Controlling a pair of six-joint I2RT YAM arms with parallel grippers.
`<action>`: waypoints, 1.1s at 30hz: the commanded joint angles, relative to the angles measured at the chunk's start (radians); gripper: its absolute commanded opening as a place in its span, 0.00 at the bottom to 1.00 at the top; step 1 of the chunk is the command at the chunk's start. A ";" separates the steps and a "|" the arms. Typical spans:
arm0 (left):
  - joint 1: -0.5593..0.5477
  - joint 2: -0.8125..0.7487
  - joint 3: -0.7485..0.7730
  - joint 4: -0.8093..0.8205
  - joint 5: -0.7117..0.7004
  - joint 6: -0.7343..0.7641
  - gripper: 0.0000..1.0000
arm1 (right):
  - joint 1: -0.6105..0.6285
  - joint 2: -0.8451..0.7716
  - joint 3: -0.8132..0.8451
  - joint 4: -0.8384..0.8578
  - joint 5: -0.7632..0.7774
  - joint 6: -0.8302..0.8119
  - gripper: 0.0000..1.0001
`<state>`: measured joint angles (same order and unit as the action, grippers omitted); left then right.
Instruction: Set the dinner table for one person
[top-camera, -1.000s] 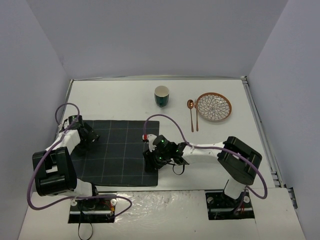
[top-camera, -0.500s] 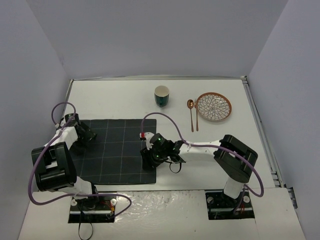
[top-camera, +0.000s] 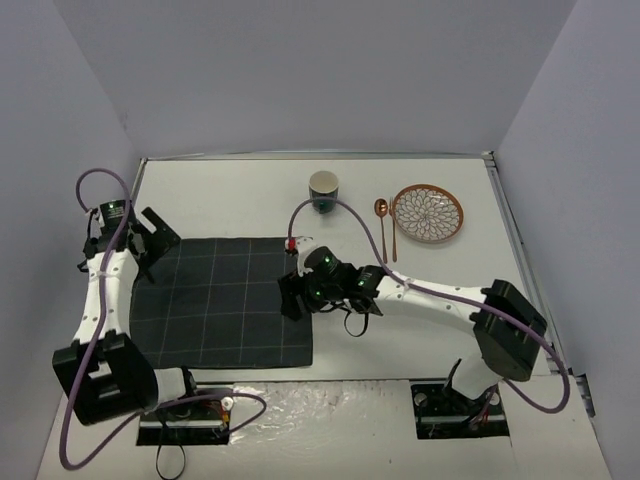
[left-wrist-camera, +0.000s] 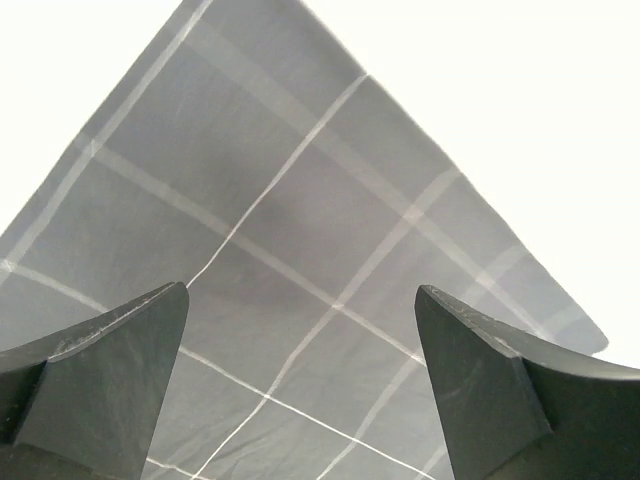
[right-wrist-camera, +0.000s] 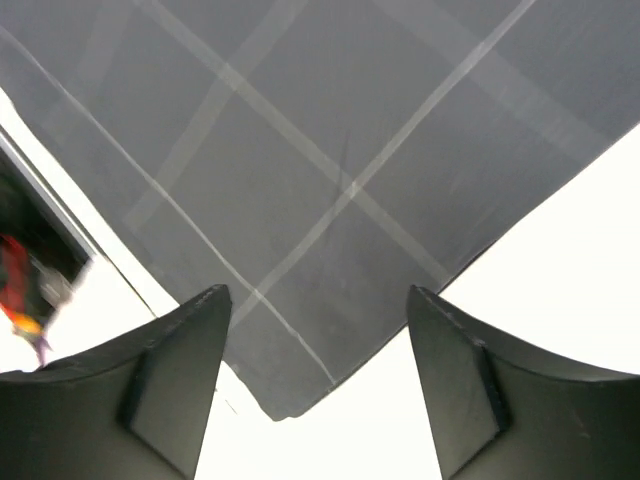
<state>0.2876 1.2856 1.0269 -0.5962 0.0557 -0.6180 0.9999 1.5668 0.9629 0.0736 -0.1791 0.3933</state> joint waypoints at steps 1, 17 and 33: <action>-0.019 -0.145 0.106 -0.088 0.095 0.143 0.96 | -0.101 -0.169 0.070 -0.021 0.118 0.032 0.75; -0.303 -0.664 -0.176 -0.032 0.032 0.339 0.97 | -0.883 -0.489 -0.122 -0.066 0.232 0.174 1.00; -0.357 -0.767 -0.219 -0.030 -0.033 0.340 0.97 | -1.198 -0.057 -0.096 0.136 0.084 0.330 0.86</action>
<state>-0.0628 0.5308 0.8046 -0.6761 0.0446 -0.2909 -0.1834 1.4395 0.8203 0.1030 -0.0673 0.6865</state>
